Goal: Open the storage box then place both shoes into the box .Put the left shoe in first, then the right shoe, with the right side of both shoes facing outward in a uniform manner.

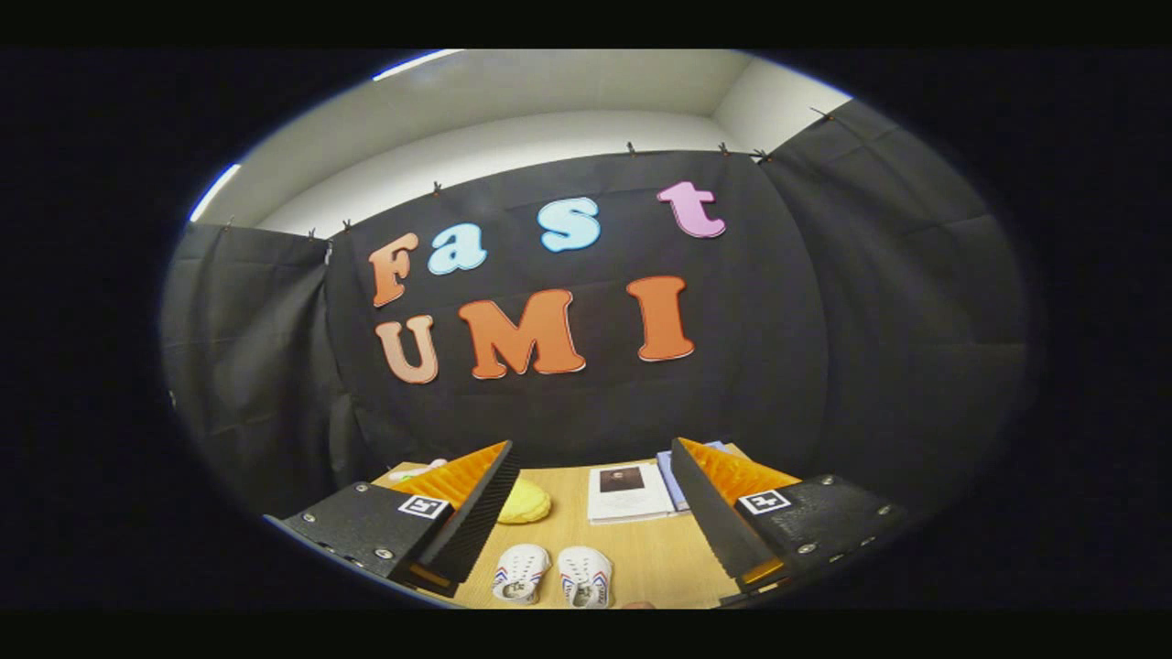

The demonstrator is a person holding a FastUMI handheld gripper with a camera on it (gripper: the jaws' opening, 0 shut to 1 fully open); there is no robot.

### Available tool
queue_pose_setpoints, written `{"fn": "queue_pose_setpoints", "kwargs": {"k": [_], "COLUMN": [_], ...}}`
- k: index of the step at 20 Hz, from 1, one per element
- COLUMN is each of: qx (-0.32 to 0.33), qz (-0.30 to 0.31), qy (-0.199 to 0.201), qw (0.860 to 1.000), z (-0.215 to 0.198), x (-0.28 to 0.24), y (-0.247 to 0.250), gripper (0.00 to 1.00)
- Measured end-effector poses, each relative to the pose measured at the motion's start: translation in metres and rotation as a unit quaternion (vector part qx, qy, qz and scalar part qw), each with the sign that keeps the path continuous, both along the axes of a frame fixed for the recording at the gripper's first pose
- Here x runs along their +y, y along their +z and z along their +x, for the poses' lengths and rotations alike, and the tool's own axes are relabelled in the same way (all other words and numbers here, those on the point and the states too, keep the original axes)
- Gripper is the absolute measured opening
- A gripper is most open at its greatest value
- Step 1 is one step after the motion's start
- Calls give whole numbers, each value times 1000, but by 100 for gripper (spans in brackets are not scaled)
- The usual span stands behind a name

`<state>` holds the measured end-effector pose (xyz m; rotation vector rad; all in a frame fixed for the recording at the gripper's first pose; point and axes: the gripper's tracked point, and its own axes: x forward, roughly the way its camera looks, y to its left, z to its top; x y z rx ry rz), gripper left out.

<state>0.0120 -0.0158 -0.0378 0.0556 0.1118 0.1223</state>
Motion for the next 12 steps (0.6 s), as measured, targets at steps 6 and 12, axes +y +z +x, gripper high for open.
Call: {"fn": "queue_pose_setpoints", "kwargs": {"k": [6,12], "qx": [59,152], "qz": [57,123], "qy": [52,115], "qw": [995,974], "z": [7,7], "x": [24,64], "y": [-49,-119], "gripper": [99,98]}}
